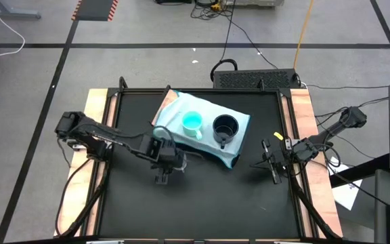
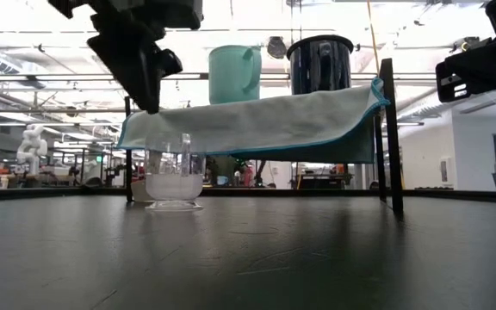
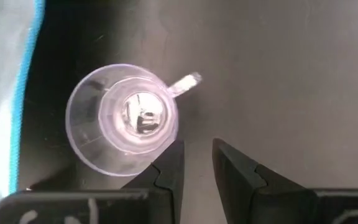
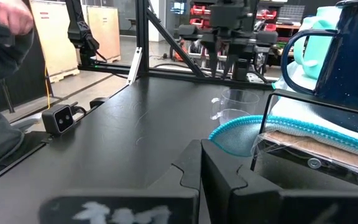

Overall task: Stack small to large cups/mugs on shelf
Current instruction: Put the transparent mug on the shelf

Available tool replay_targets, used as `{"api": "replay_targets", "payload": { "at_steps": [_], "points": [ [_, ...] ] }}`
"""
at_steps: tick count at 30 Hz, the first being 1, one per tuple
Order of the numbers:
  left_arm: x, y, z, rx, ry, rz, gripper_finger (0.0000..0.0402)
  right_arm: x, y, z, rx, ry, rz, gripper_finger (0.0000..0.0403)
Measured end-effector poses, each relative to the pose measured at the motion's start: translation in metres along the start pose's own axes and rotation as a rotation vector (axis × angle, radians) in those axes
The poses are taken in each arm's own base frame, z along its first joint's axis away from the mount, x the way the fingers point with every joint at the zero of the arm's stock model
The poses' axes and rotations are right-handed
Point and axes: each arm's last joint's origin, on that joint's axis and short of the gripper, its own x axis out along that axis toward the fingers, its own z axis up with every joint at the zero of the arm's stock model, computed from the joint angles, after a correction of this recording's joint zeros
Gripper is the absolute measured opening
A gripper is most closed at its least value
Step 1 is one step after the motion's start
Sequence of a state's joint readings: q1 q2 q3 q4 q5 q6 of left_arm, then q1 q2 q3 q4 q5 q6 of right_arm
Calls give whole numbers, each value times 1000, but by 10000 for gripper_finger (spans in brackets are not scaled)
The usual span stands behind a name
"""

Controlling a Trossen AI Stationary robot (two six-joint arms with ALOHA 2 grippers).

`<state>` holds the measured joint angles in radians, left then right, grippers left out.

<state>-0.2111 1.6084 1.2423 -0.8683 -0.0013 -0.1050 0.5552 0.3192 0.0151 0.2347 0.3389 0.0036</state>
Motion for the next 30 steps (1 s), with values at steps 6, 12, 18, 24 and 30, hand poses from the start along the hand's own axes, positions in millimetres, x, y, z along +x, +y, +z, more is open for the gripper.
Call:
{"api": "replay_targets", "payload": {
  "at_steps": [6,12,18,24,30],
  "points": [
    [9,-4,1,36,17,66,86,0,0,0,4,0,0,0],
    [12,-1,2,38,23,99,86,0,0,0,11,-1,0,0],
    [11,-2,2,38,18,95,86,0,0,0,11,0,0,0],
    [19,-2,-3,58,48,78,86,0,0,0,9,0,0,0],
    [27,-1,-5,72,18,76,86,0,0,0,9,-1,0,0]
  ]
}}
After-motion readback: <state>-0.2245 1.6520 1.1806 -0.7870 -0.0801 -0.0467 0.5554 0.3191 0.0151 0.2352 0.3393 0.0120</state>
